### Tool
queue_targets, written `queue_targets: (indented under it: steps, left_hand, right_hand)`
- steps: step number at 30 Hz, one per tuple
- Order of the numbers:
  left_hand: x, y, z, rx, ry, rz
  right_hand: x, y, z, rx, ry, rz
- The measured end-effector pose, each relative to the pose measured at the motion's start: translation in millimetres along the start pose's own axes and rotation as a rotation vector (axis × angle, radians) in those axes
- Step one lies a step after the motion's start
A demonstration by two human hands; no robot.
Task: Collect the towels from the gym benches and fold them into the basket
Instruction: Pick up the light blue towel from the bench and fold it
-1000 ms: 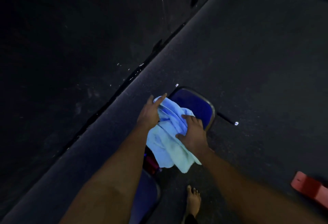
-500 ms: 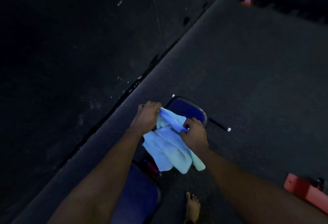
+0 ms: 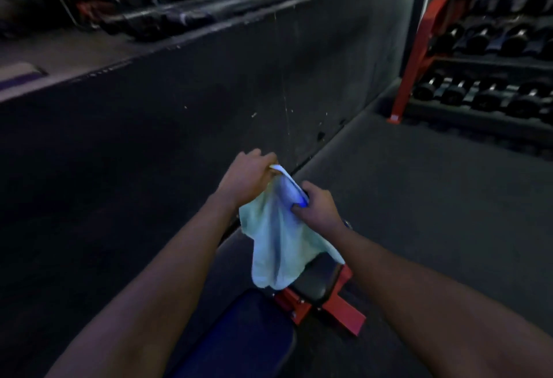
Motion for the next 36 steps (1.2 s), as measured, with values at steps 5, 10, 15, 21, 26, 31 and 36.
queue_targets:
  steps: [5,10,15,21,26,31,36]
  left_hand:
    - [10.8,45.8,-115.0,0.263,-0.151,-0.048]
    - [-4.4,86.3,-198.8,0.464,-0.246,-0.196]
    - [-22.2,131.0,-247.5,0.658,-0.191,-0.401]
    - [-20.1,161.3,-259.6,0.725,-0.132,-0.571]
    - [-19.4,177.6,-251.6,0.715,-0.036,-0.752]
    - [-15.9,189.2,-238.8,0.818,0.272,-0.656]
    - [-7.4,199.1,-241.6,0.989,0.501,-0.603]
  right_hand:
    - [-63.7,45.5,-38.8,0.128,0.145,-0.027]
    - [-74.6,71.4,-77.4,0.132,0.284,-0.013]
    - [-65.0,80.3,-128.5,0.119,0.339,0.063]
    - [-57.5,85.2,-188.3,0.126,0.059,0.079]
    - [-66.0,93.0,-217.0,0.308,-0.354,-0.027]
    - [-76.7,90.7,-227.2,0.492,-0.589,0.046]
    - [-96.5,93.5,-247.3,0.684,-0.503,-0.003]
Point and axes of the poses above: each hand's wrist, its own y-axis away from the middle knuckle, its own z-axis out of the palm, x = y × z, the point moved 4 cm from there along -y, towards the middle knuckle, and after that the axes turned 1 degree about z, right-handed, at the moved point
